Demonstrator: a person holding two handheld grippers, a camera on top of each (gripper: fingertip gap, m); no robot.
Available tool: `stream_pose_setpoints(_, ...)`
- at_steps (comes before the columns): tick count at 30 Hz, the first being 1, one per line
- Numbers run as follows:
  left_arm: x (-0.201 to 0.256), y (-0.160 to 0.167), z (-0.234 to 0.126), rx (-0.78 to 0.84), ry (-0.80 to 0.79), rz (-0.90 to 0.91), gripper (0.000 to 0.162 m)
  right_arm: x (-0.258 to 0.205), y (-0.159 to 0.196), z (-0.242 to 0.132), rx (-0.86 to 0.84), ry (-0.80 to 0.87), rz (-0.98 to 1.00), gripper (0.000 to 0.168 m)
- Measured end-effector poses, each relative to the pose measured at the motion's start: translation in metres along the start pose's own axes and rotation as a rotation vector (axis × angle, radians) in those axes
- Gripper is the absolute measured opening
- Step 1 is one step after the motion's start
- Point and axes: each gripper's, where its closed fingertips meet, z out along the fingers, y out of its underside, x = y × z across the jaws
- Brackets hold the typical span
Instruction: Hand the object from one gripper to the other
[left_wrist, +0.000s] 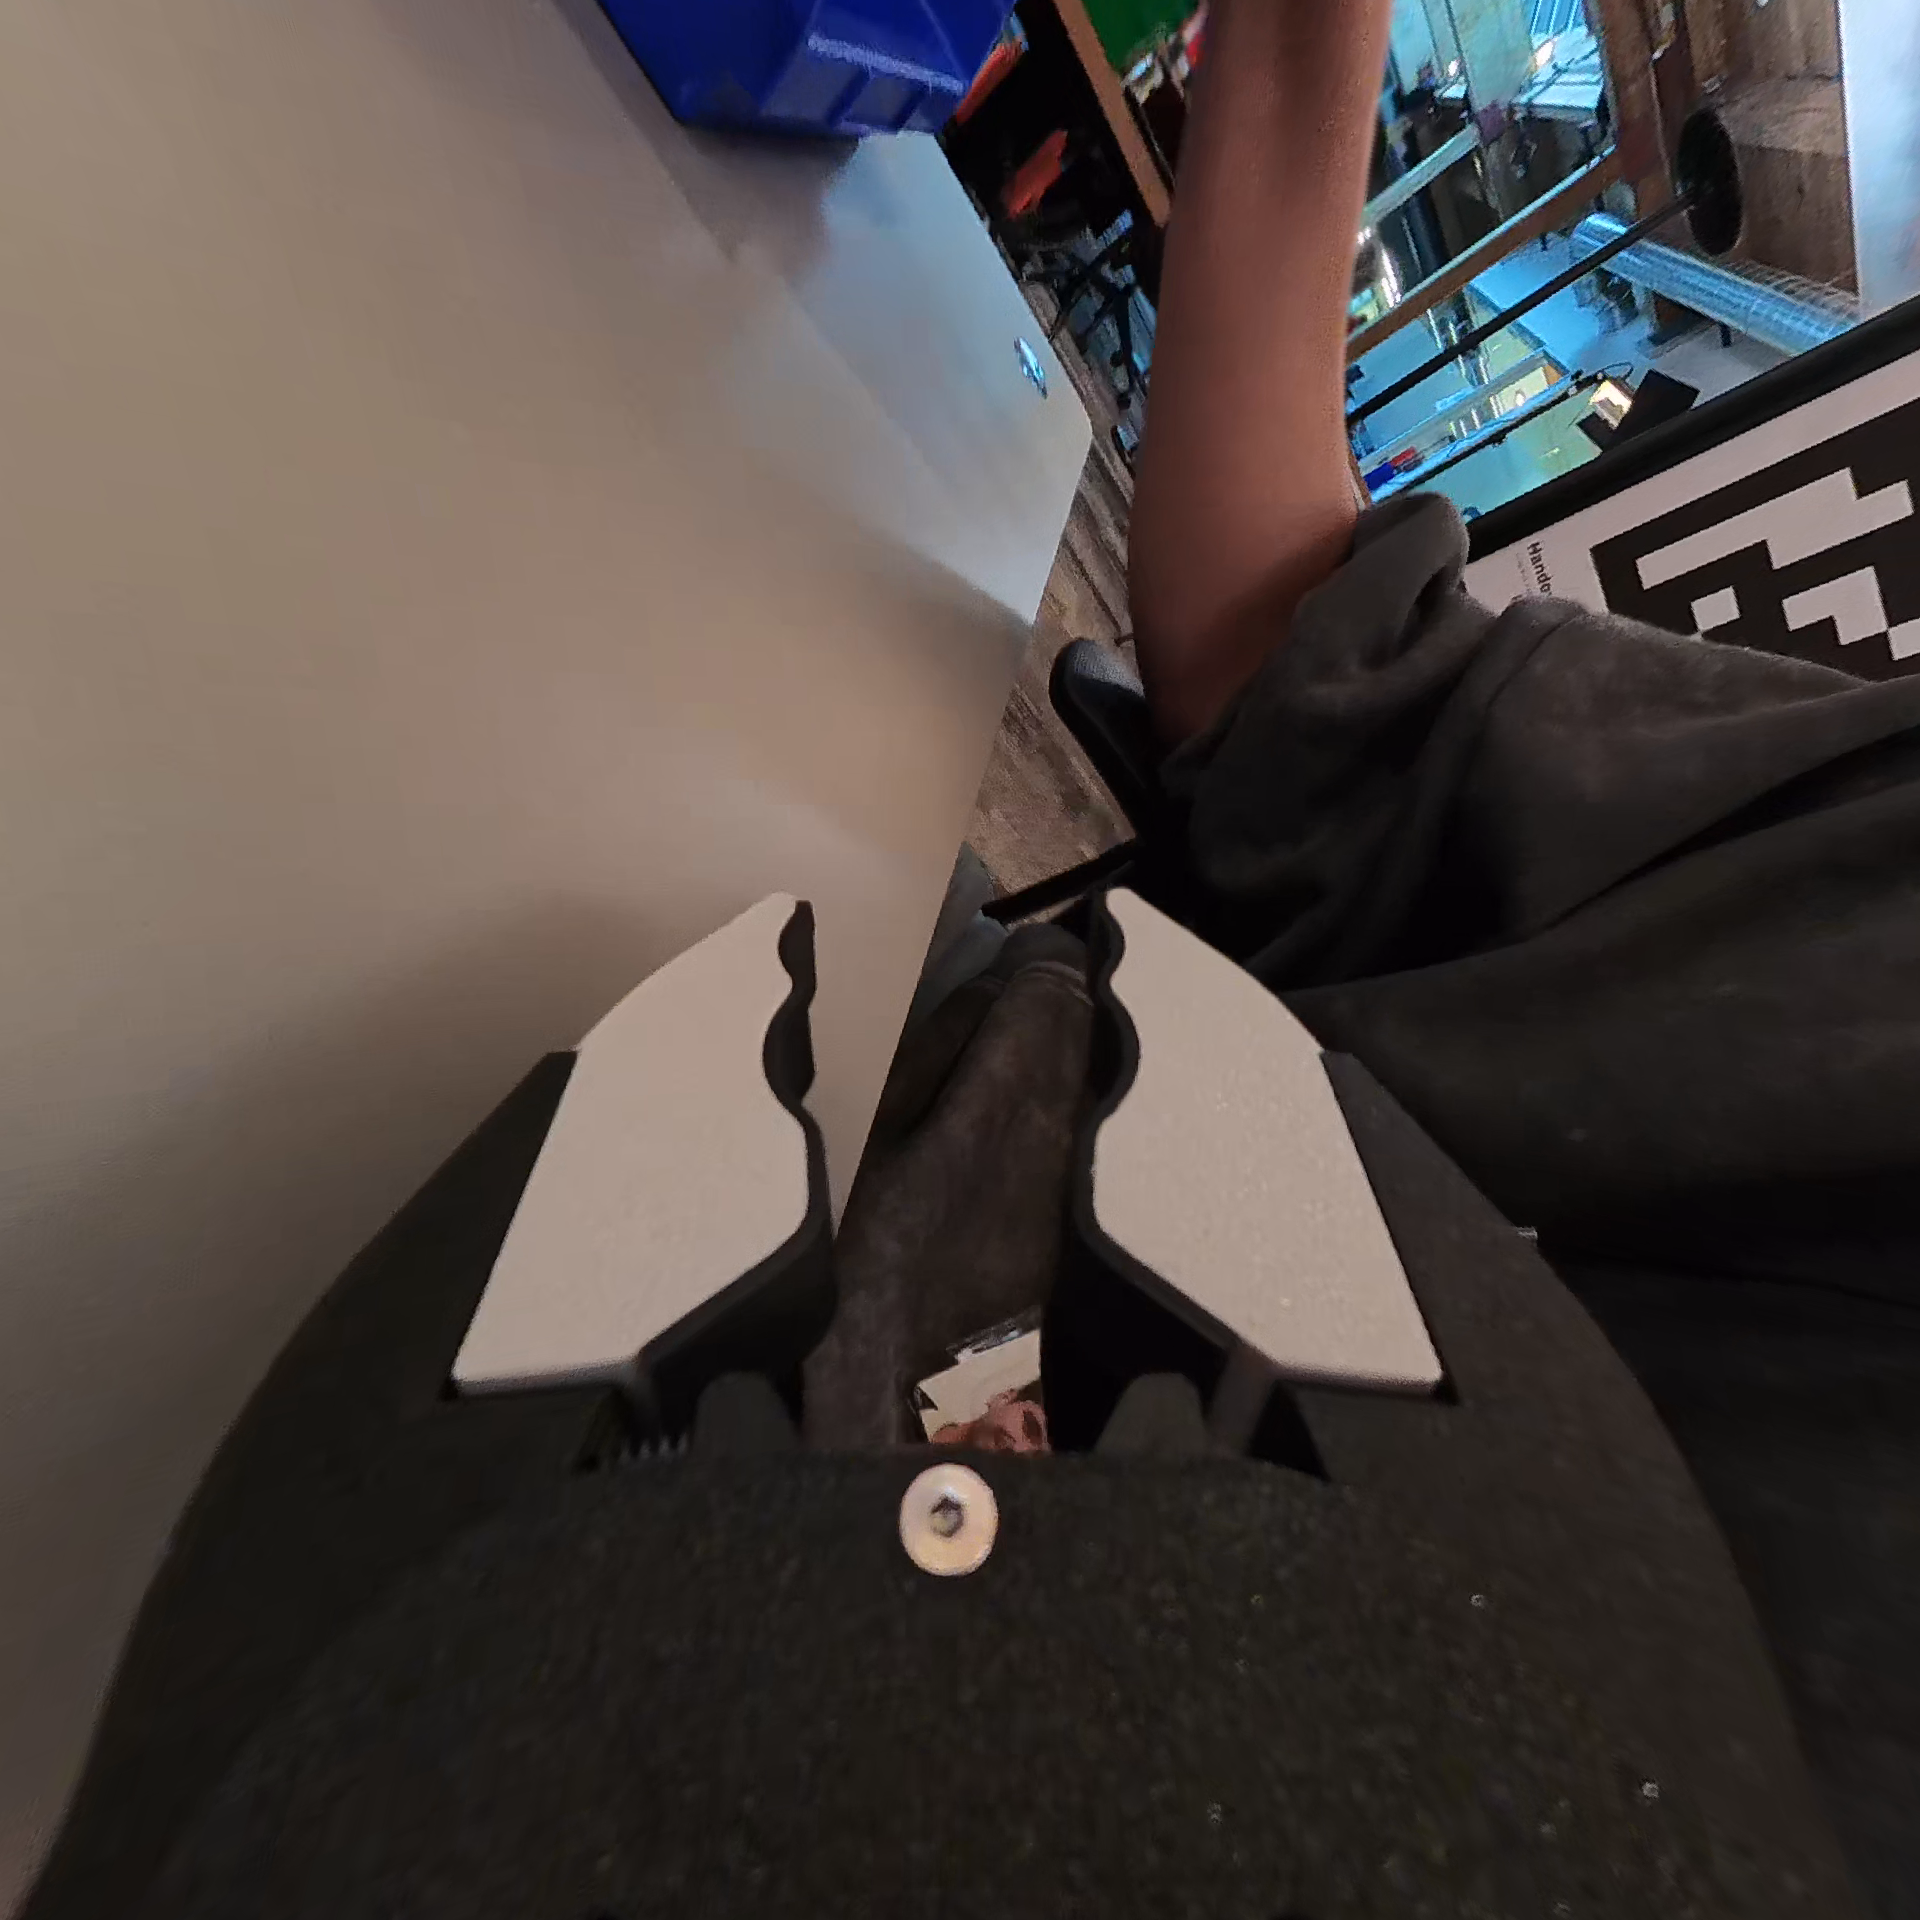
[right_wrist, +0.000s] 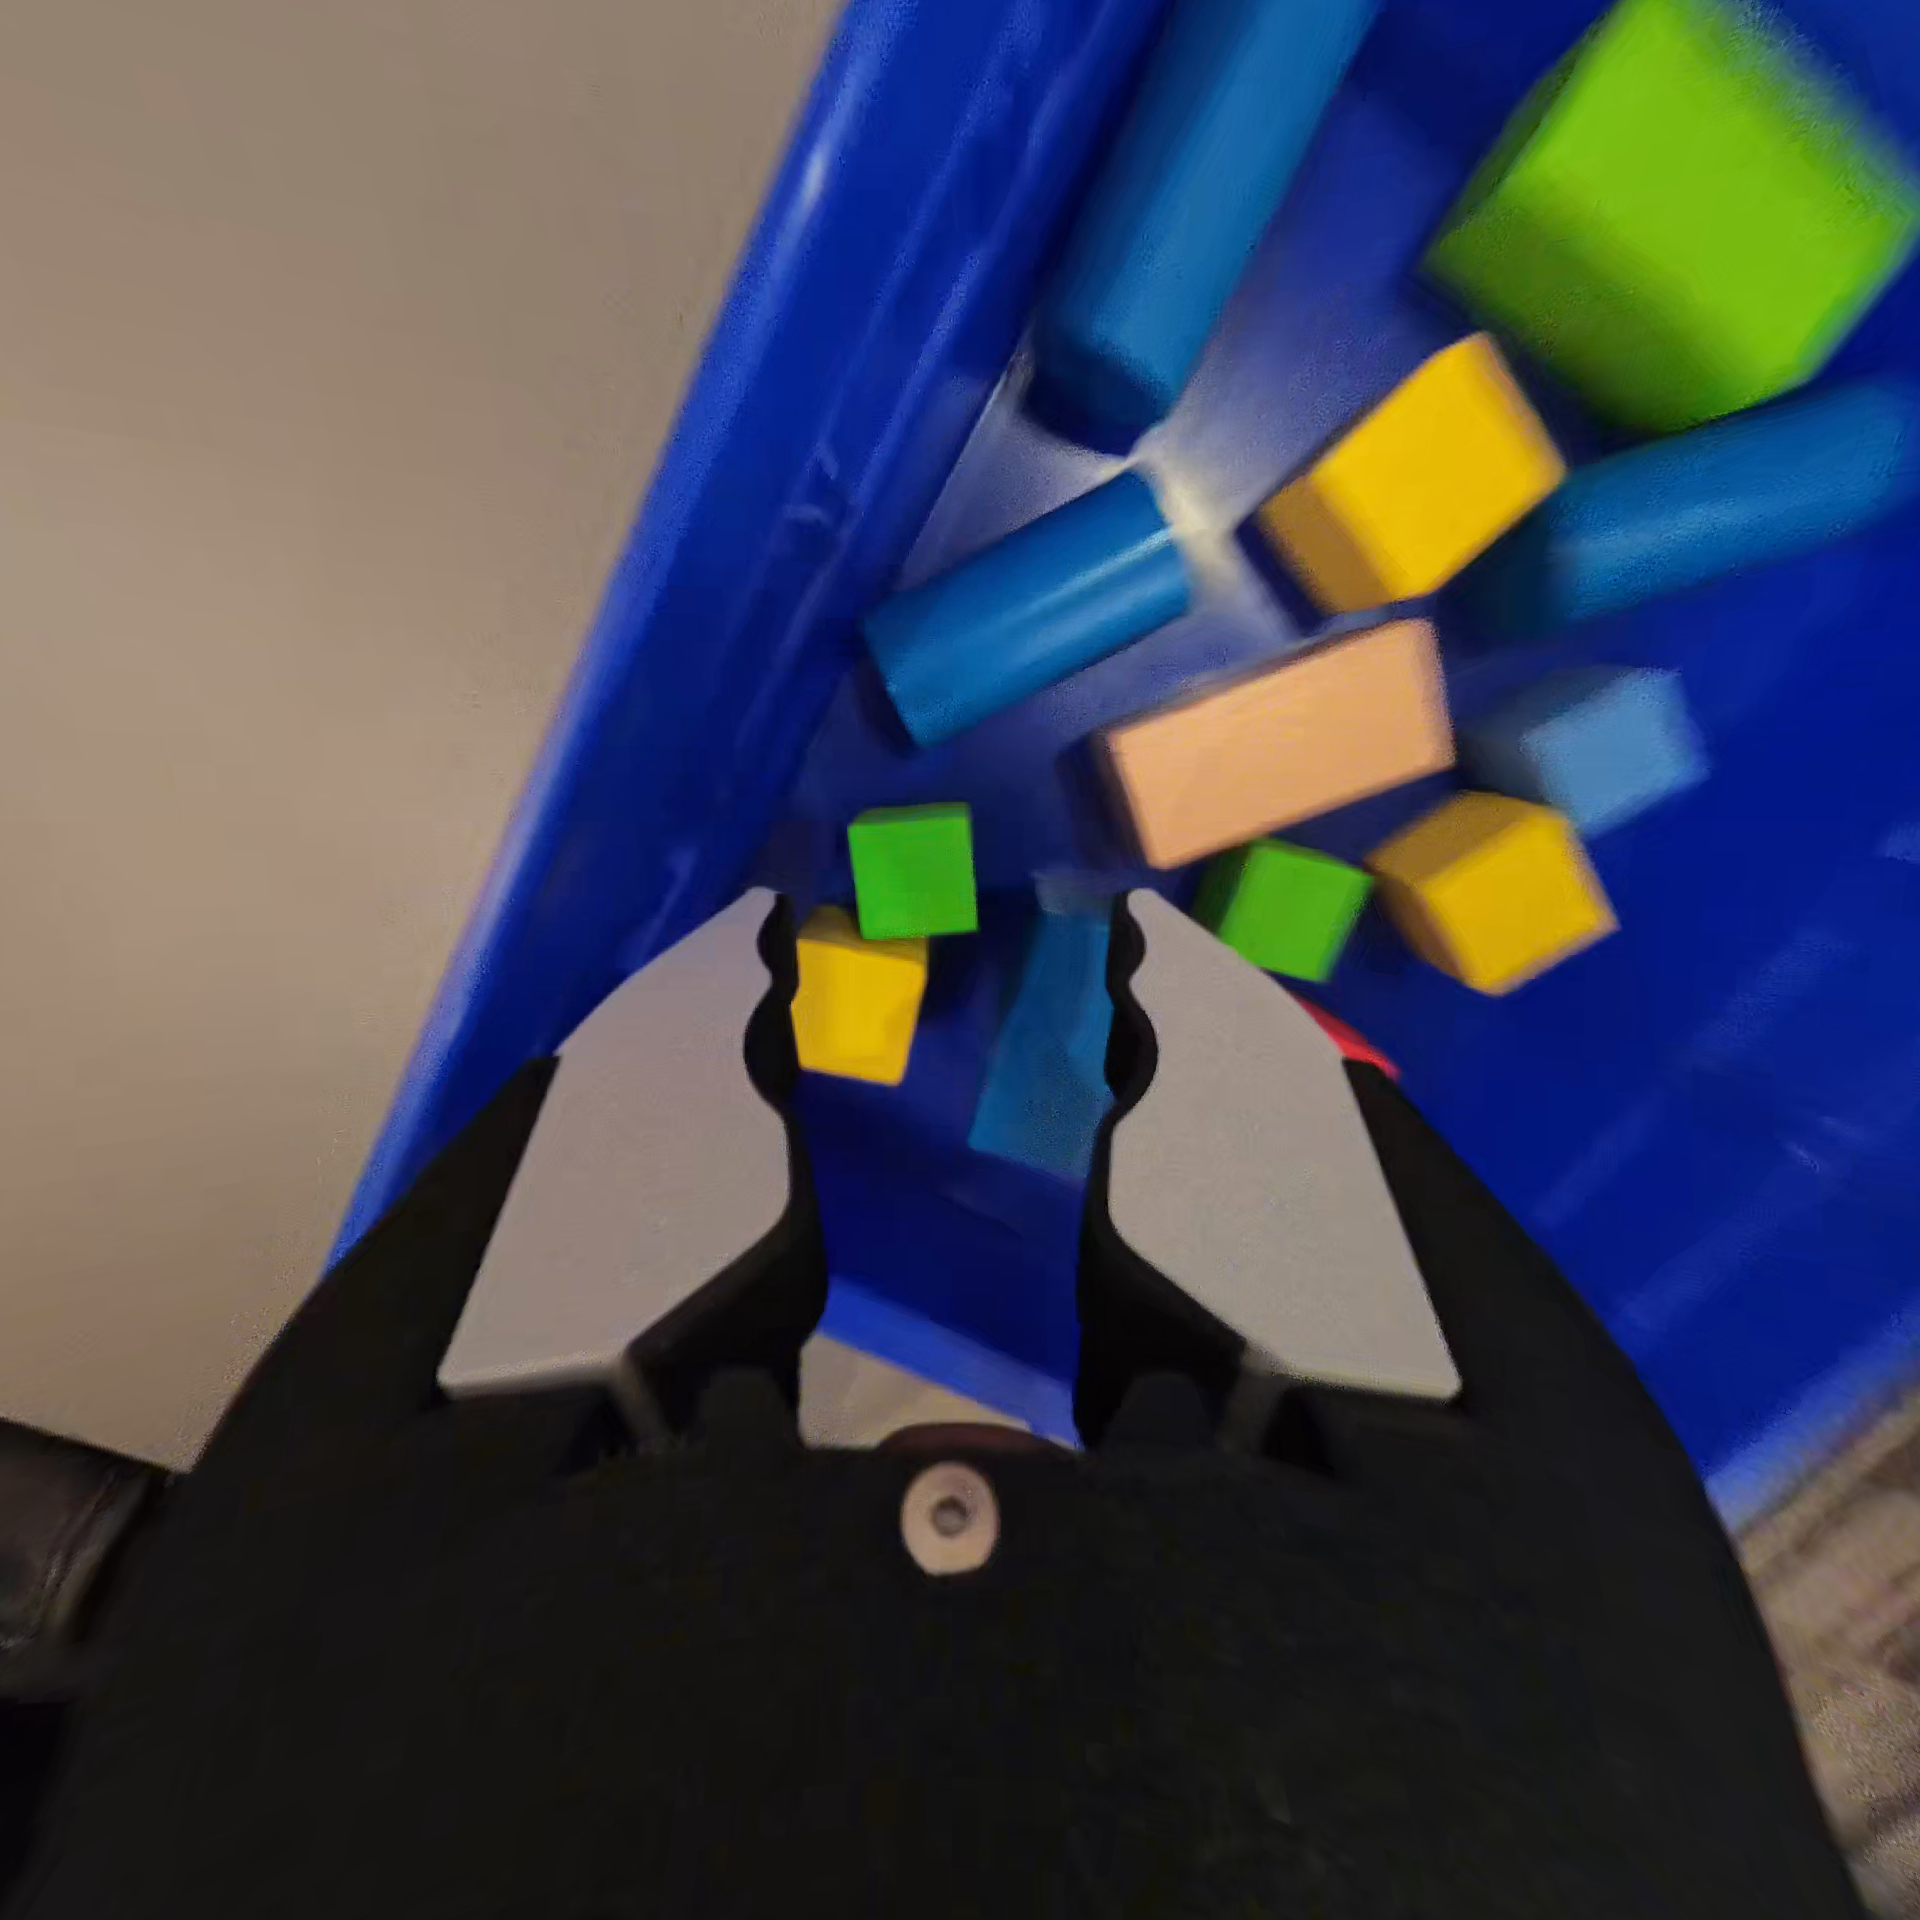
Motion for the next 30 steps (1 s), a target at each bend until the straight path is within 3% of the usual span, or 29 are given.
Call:
stream_pose_setpoints(5, 0.001, -0.040, -0.032, 0.218, -0.210, 0.228, 0.050, 0.016, -0.015, -0.135, 0.517, 0.161, 0.079, 0.052)
stream_pose_setpoints(7, -0.007, -0.052, -0.050, 0.279, -0.360, 0.320, 0.050, -0.002, -0.006, -0.162, 0.703, 0.143, 0.085, 0.054)
stream_pose_setpoints(11, -0.032, -0.061, -0.078, 0.306, -0.613, 0.418, 0.055, -0.092, 0.043, -0.127, 0.812, -0.096, 0.039, 0.055)
stream_pose_setpoints(15, -0.051, -0.063, -0.088, 0.252, -0.690, 0.438, 0.055, -0.149, 0.086, -0.082, 0.916, -0.240, 0.093, 0.054)
stream_pose_setpoints(18, -0.061, -0.070, -0.101, 0.140, -0.716, 0.456, 0.065, -0.165, 0.101, -0.062, 0.926, -0.340, 0.153, 0.053)
stream_pose_setpoints(20, -0.075, -0.085, -0.130, 0.030, -0.827, 0.425, 0.055, -0.170, 0.103, -0.068, 0.960, -0.419, 0.157, 0.041)
stream_pose_setpoints(21, -0.084, -0.101, -0.152, 0.001, -0.911, 0.416, 0.046, -0.168, 0.101, -0.072, 1.002, -0.429, 0.154, 0.042)
stream_pose_setpoints(23, -0.103, -0.143, -0.193, -0.043, -1.032, 0.410, 0.046, -0.165, 0.102, -0.072, 1.009, -0.422, 0.125, 0.043)
stream_pose_setpoints(25, -0.129, -0.169, -0.218, -0.216, -1.052, 0.334, 0.054, -0.163, 0.103, -0.070, 1.008, -0.388, 0.088, 0.043)
stream_pose_setpoints(30, -0.223, -0.217, -0.269, -0.584, -1.181, 0.132, 0.052, -0.164, 0.105, -0.071, 1.003, -0.356, 0.052, 0.043)
